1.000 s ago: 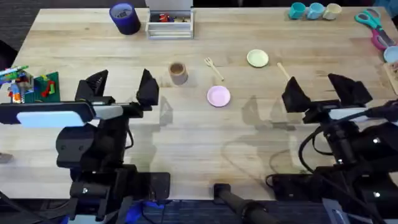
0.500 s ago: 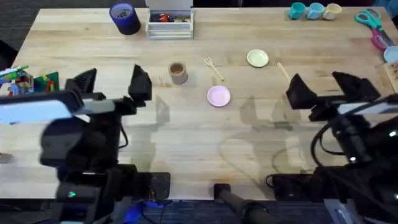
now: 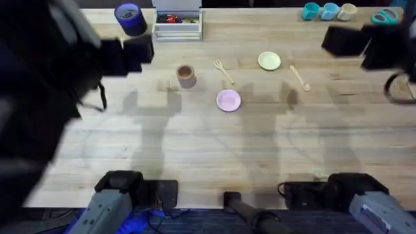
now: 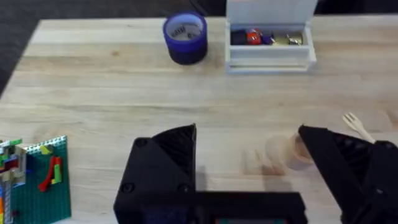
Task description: Pick up a utensil and set it on the pink plate, then put the other utensil in the container.
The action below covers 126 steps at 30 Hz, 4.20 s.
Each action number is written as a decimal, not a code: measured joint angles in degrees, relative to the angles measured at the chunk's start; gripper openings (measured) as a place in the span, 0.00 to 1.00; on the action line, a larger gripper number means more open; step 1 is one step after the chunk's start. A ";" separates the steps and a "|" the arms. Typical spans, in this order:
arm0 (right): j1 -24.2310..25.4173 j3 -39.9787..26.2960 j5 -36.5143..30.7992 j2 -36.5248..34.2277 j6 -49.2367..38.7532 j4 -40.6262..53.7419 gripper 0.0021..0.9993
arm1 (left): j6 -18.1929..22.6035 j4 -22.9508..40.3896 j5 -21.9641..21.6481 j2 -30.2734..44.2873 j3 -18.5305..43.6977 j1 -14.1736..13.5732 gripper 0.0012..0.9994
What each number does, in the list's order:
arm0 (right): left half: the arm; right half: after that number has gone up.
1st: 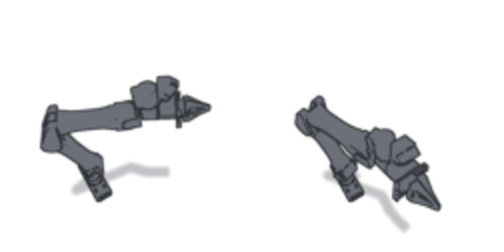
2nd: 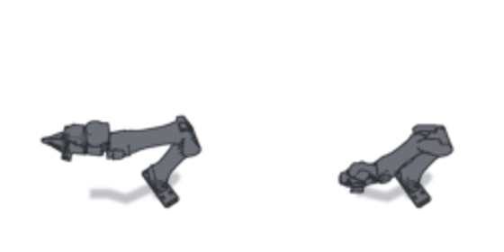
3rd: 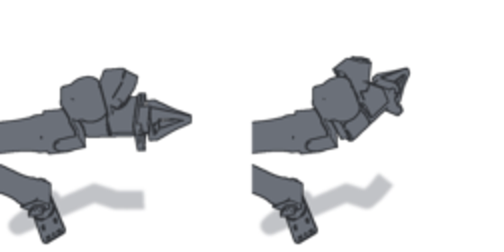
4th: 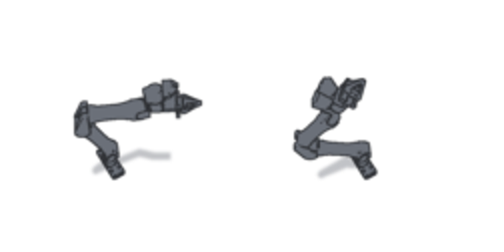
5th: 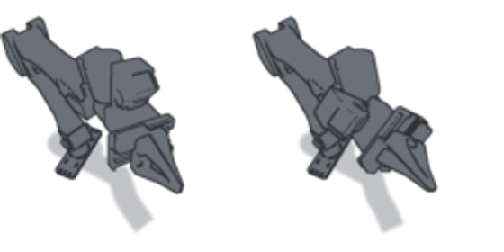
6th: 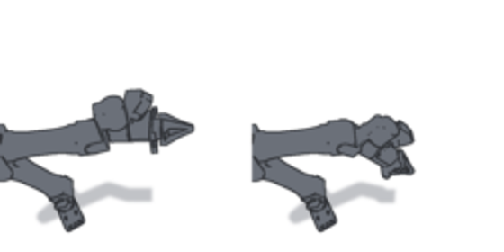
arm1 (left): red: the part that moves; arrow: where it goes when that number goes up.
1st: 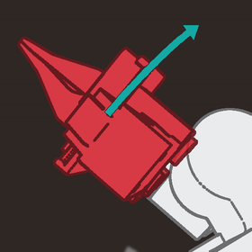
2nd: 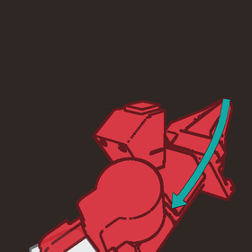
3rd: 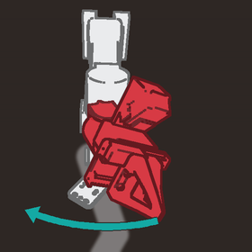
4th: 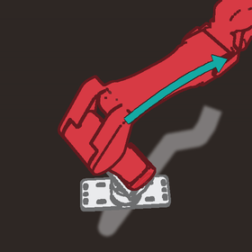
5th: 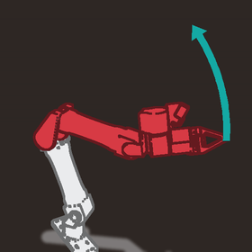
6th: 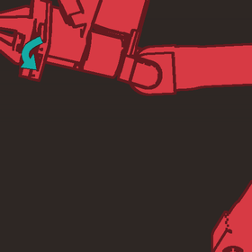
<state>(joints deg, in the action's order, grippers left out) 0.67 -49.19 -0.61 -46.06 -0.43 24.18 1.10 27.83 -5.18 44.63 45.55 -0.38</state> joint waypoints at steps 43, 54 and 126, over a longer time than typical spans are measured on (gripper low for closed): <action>-1.24 -21.95 15.41 -18.75 6.18 21.83 1.00 | -0.68 24.16 10.18 20.56 20.71 0.00 0.99; -11.76 -25.70 13.43 -29.48 5.97 15.58 1.00 | -0.68 23.81 10.20 20.56 20.71 0.00 0.99; -31.80 -36.95 -1.78 -71.25 3.08 9.71 0.87 | -0.68 23.85 10.35 20.56 20.71 0.00 0.99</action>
<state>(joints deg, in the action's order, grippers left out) -31.13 -86.14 -2.39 -117.31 2.65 33.89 0.43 51.68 5.17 65.19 66.26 -0.38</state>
